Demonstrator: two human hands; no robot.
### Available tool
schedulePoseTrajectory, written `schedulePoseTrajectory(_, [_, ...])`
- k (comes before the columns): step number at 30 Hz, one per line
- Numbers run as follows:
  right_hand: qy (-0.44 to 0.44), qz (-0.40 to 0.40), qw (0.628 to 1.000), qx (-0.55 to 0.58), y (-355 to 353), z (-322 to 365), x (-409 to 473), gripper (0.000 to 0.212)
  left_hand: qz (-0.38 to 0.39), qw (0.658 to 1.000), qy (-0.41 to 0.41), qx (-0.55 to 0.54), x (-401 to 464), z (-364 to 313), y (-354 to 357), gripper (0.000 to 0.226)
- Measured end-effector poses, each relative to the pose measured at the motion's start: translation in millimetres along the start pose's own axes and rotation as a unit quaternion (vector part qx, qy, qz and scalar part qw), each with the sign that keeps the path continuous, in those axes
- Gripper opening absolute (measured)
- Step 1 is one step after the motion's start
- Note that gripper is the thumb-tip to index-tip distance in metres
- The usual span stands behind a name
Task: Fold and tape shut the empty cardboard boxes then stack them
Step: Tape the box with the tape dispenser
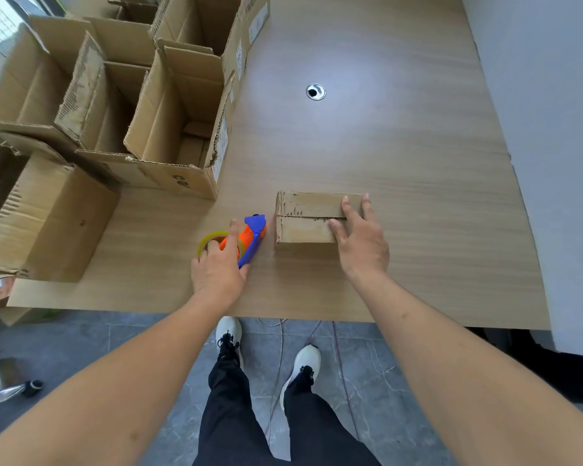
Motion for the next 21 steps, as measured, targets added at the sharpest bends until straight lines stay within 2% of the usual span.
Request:
schedulePoseTrajectory(3, [-0.006, 0.005, 1.0, -0.009, 2.4, 3.4, -4.4, 0.054, -0.008, 1.0, 0.018, -0.024, 1.4, 2.2, -6.8, 0.099])
schedulePoseTrajectory(7, [-0.016, 0.013, 0.999, -0.026, 3.7, 7.3, -9.4, 0.054, -0.024, 0.988, 0.036, -0.148, -5.8, 14.7, -30.6, 0.092])
schedulePoseTrajectory(11, [-0.025, 0.032, 0.999, -0.032, 7.4, 16.9, -16.8, 0.056, -0.031, 0.97, 0.109, -0.215, -15.4, 24.7, -63.6, 0.089])
schedulePoseTrajectory(16, [-0.035, 0.056, 0.998, -0.02, 14.5, 36.6, -27.6, 0.057, -0.037, 0.949, 0.263, -0.169, -21.8, 12.8, -104.3, 0.079])
schedulePoseTrajectory(21, [-0.063, 0.067, 0.995, 0.023, 20.2, 38.2, -30.0, 0.053, 0.033, 0.926, 0.355, -0.125, -23.6, -8.8, -116.3, 0.083])
Point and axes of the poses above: each hand's wrist, its own x-axis towards the middle knuckle, its own y-axis out of the palm, z = x × y, the point moved 5 cm from there along x, towards the middle knuckle, and after that the axes turned 13 degrees about -y, right-handed, at the moved point
